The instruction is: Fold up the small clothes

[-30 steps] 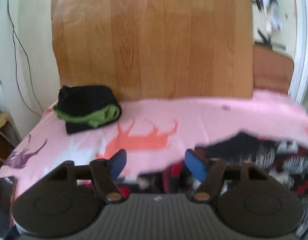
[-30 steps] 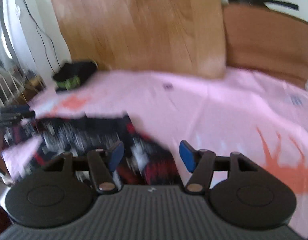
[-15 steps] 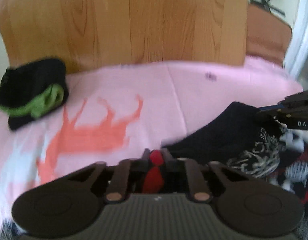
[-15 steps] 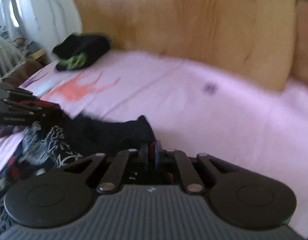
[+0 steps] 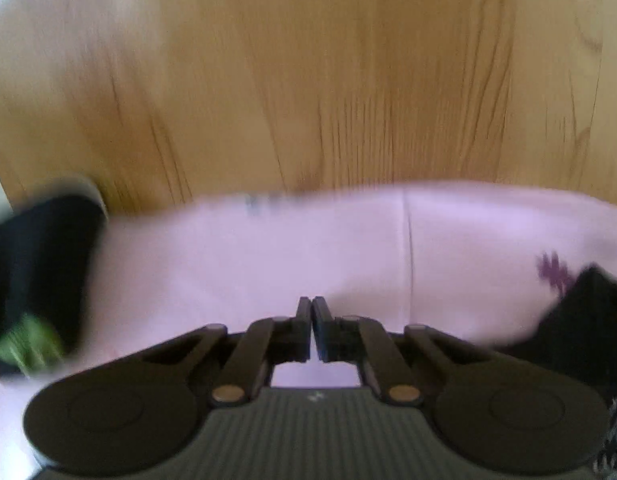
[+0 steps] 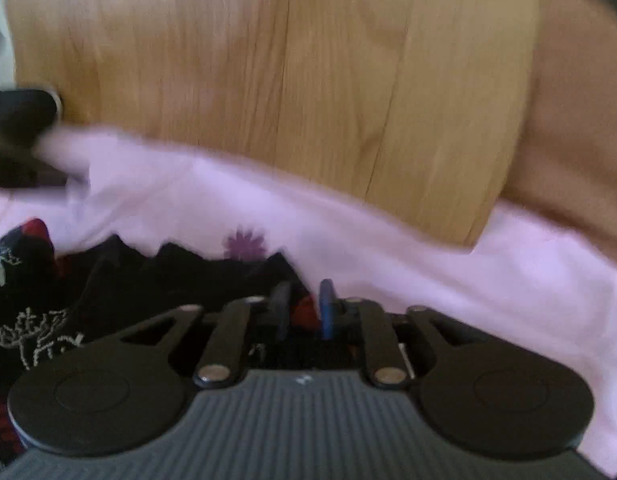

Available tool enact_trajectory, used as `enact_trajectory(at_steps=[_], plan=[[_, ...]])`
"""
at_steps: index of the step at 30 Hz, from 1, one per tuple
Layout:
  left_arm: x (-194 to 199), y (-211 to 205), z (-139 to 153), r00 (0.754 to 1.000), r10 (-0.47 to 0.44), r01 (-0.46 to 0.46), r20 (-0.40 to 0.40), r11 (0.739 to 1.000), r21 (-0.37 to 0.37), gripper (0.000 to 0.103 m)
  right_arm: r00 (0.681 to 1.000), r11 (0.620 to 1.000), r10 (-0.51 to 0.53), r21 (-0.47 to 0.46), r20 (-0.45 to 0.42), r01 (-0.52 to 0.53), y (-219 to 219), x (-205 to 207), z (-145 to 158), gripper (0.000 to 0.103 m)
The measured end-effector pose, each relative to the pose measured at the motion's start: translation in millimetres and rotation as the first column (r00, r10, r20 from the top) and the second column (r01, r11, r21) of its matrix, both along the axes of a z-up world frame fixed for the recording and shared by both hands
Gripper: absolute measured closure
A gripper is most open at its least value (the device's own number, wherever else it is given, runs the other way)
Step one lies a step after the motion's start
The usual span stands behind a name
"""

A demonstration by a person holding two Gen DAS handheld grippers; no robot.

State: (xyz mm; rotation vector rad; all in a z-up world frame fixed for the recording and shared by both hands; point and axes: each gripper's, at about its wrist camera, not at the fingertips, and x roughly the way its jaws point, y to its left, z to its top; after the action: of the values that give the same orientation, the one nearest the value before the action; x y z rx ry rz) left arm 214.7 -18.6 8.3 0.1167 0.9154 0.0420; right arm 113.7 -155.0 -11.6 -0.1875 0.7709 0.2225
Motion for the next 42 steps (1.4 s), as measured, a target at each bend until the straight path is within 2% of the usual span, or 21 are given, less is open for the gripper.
enact_trajectory(at_steps=[4,6,8,10,11,15,18,19,20,21,22,23,25,27,29,31,32,33,35,39,42], plan=[[-41.4,38.3,18.0,0.998,-0.037,0.035,0.056,0.999,0.026,0.091,1.000,0.993,0.014,0.120,0.012,-0.015,-47.6,-27.3,33.3,0.058],[-67.4,65.4,35.5,0.994,-0.063,0.064,0.087,0.998,-0.002,0.075,1.000,0.991,0.000,0.137,0.021,-0.002,-74.8,-45.2,46.6,0.057],[-99.7,86.6,47.6,0.990,-0.096,0.098,0.106,0.995,-0.015,0.029,1.000,0.987,0.001,0.160,0.008,-0.003,-102.3,-66.5,48.4,0.053],[-121.3,100.8,52.2,0.982,-0.152,0.154,0.112,0.988,-0.010,0.010,1.000,0.986,-0.002,0.168,-0.022,0.006,-123.2,-95.3,46.7,0.048],[-133.2,103.6,49.5,0.978,-0.184,0.185,0.101,0.983,0.004,0.007,0.999,0.988,-0.006,0.157,-0.039,0.012,-128.0,-108.9,42.5,0.044],[-165.6,103.9,26.7,0.970,-0.242,0.240,0.004,0.964,0.114,0.007,0.996,0.993,-0.002,0.121,-0.091,0.013,-128.7,-157.4,21.1,0.039],[-180.7,109.9,19.0,0.968,-0.248,0.252,-0.044,0.957,0.144,0.018,0.994,0.989,0.020,0.150,-0.104,-0.004,-126.6,-185.3,10.2,0.038],[-186.5,111.3,15.3,0.967,-0.251,0.255,-0.044,0.957,0.136,0.032,0.996,0.988,0.023,0.153,-0.089,-0.009,-129.9,-194.1,12.1,0.040],[-194.1,112.6,16.7,0.965,-0.261,0.262,-0.021,0.959,0.113,0.045,0.997,0.988,0.020,0.155,-0.073,-0.009,-129.5,-201.1,11.8,0.062],[-197.5,110.2,17.2,0.960,-0.281,0.281,-0.018,0.955,0.094,0.077,0.998,0.985,0.018,0.171,-0.058,-0.008,-127.7,-206.5,11.6,0.090],[-199.9,106.2,17.7,0.957,-0.288,0.288,-0.024,0.952,0.101,0.097,0.998,0.980,0.023,0.197,-0.055,-0.012,-133.5,-210.9,15.5,0.089],[-204.1,99.4,16.6,0.960,-0.280,0.280,-0.021,0.950,0.140,0.098,0.999,0.982,0.008,0.190,-0.034,-0.001,-134.3,-213.5,19.5,0.090],[-208.0,92.1,15.8,0.960,-0.279,0.275,-0.007,0.942,0.194,0.098,0.998,0.996,-0.018,0.086,0.058,0.013,-141.7,-214.9,29.4,0.090],[-205.4,97.2,18.8,0.971,-0.239,0.232,0.006,0.949,0.213,0.098,0.983,0.993,-0.110,-0.017,0.150,0.114,-159.9,-209.4,41.3,0.091],[-196.1,118.5,24.4,0.987,-0.159,0.149,0.032,0.968,0.201,0.098,0.951,0.962,-0.214,-0.123,0.225,0.245,-185.8,-200.7,47.1,0.090],[-186.6,142.7,26.8,0.998,-0.025,0.011,0.058,0.972,0.235,0.100,0.924,0.927,-0.314,-0.139,0.217,0.348,-215.8,-188.8,43.8,0.083],[-182.4,154.6,24.9,0.997,0.041,-0.057,0.068,0.962,0.265,0.100,0.919,0.920,-0.362,-0.096,0.156,0.379,-231.3,-183.5,39.6,0.076],[-179.8,169.3,23.9,0.995,0.084,-0.093,0.050,0.969,0.229,0.100,0.916,0.917,-0.386,-0.059,0.110,0.393,-241.6,-178.7,34.8,0.071],[-182.6,195.6,24.0,0.992,0.130,-0.129,-0.004,0.988,0.080,0.099,0.909,0.913,-0.405,0.001,0.101,0.407,-248.8,-186.2,30.6,0.059],[-217.4,214.9,28.5,0.988,0.155,-0.155,0.029,0.988,-0.010,0.095,0.925,0.935,-0.353,0.070,0.139,0.347,-233.8,-213.9,39.1,0.058],[-254.3,227.2,38.5,0.984,0.170,-0.163,0.055,0.981,-0.108,0.080,0.953,0.965,-0.254,0.112,0.165,0.237,-212.2,-227.6,50.0,0.056]])
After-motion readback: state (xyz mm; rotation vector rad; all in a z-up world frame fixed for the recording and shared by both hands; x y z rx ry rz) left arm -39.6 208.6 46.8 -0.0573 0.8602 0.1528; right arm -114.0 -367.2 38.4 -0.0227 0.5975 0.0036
